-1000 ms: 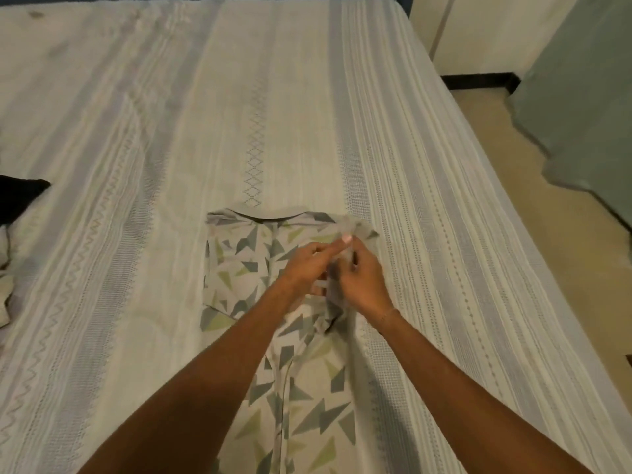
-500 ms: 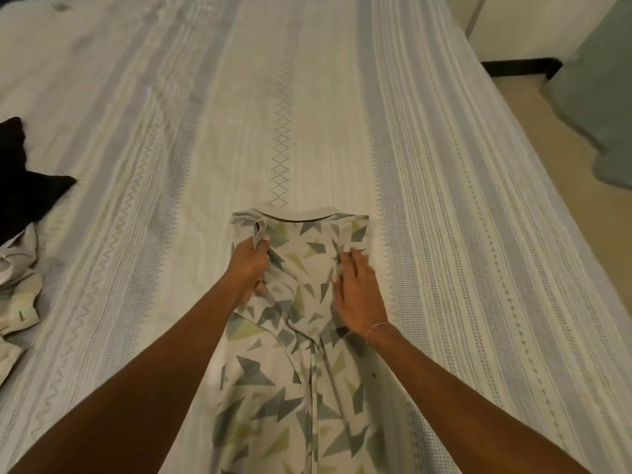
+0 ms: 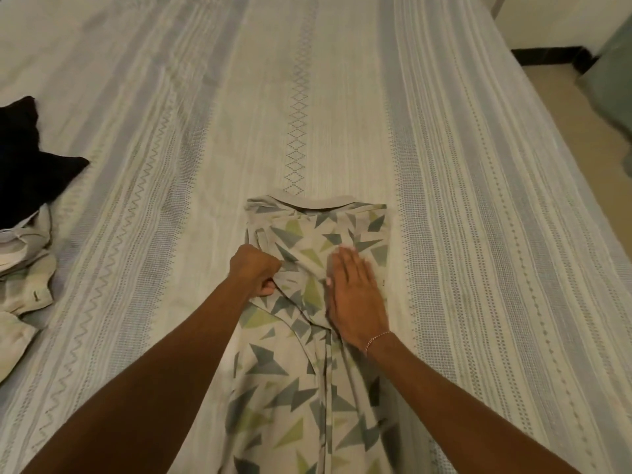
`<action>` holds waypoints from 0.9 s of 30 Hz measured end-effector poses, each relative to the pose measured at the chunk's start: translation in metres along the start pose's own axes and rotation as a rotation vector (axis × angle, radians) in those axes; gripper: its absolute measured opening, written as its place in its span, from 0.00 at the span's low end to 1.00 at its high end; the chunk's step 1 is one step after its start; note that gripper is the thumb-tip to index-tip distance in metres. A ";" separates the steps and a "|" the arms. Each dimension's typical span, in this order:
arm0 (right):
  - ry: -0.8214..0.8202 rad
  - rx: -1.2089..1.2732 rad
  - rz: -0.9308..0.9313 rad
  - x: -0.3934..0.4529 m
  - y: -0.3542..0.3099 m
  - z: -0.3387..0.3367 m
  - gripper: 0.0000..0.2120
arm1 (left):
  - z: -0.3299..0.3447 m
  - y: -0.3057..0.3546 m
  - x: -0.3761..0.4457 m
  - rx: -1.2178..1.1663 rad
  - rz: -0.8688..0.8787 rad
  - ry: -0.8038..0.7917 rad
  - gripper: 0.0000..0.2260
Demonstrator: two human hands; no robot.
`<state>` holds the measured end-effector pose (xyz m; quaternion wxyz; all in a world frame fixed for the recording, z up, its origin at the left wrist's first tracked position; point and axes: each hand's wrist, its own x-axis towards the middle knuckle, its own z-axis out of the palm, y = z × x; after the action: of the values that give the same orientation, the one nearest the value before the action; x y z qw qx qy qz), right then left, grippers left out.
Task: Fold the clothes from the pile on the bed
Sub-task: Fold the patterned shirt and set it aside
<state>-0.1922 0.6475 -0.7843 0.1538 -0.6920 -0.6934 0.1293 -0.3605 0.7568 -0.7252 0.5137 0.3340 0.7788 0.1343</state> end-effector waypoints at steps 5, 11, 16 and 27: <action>-0.102 -0.070 -0.030 -0.011 0.003 0.017 0.40 | -0.012 0.002 0.005 -0.040 -0.005 0.066 0.06; -0.034 0.079 -0.030 -0.009 0.006 0.013 0.31 | 0.001 -0.007 0.002 0.113 0.210 0.233 0.05; -0.007 0.152 -0.052 -0.010 0.014 0.016 0.28 | 0.019 -0.016 -0.020 0.428 0.391 0.413 0.13; -0.092 -0.107 -0.115 -0.013 0.011 0.017 0.36 | -0.021 -0.043 0.010 0.785 0.788 0.135 0.10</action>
<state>-0.1888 0.6352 -0.8049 0.0919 -0.6516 -0.7442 0.1146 -0.3975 0.7347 -0.7469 0.2110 0.7567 0.6176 0.0374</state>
